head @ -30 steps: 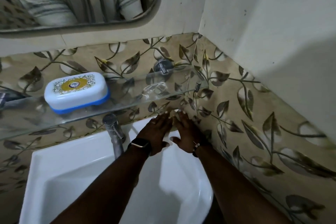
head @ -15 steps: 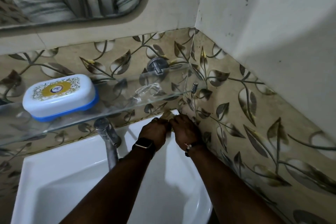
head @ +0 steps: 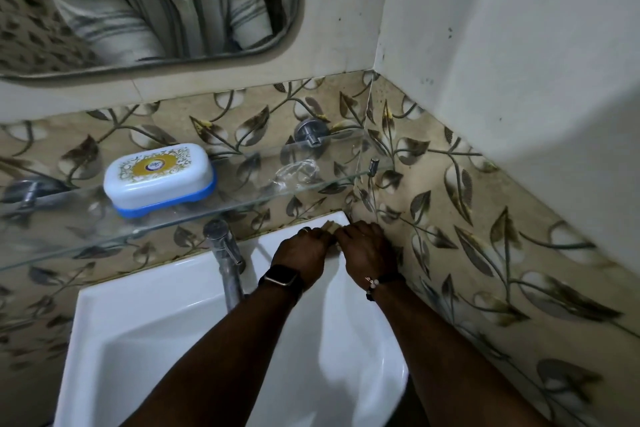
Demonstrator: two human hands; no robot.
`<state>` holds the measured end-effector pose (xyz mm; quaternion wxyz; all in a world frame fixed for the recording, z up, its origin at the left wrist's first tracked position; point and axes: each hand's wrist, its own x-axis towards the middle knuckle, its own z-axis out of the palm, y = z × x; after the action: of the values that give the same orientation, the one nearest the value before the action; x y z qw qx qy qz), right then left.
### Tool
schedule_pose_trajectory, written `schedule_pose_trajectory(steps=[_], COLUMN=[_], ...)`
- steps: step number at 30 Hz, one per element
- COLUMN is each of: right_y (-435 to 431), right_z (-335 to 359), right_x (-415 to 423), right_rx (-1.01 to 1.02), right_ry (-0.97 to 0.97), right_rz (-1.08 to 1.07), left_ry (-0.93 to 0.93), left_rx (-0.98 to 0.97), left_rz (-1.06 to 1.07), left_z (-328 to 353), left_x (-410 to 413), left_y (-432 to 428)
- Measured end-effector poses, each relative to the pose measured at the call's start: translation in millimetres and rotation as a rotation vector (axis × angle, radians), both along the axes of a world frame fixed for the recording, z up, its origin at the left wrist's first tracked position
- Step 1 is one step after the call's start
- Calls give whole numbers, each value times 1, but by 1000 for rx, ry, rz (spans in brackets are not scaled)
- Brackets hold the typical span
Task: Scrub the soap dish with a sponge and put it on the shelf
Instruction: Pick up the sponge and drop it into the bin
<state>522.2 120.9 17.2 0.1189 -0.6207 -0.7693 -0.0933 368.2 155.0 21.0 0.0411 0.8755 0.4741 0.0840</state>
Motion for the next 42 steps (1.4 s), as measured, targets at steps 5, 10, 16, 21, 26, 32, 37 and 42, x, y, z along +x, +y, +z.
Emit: schedule_pose_trajectory(steps=[5,10,16,21,26,32,37,42], right_y=[-22,-48,-81,-98,-105,-106,-114,-129], right_z=[21,51,85,110,128,132,129,122], right_x=[-5,-22,-61,-113,-174,-270,-348,-418], right_rx=[102,176,273,369,429,508,511,447], right_ry=[-53,-110,-159,-143,-134,-92,-84,-80], right_rz=[-41,-47,-15,70,207,422,580,706], left_ry=[-4,-35,-40,-60,-60,-44,-33,8], left_rx=[99,224,310,358,423,474,443,401], left_rz=[-28,-57,-49,-15,108,278,441,610], left_z=[30,60,97,122,134,138,128,112], left_x=[-16,-40,-85,-141,-204,-296,-362,-419], left_y=[-23,-54,-100,-132,-159,-196,-230,-258])
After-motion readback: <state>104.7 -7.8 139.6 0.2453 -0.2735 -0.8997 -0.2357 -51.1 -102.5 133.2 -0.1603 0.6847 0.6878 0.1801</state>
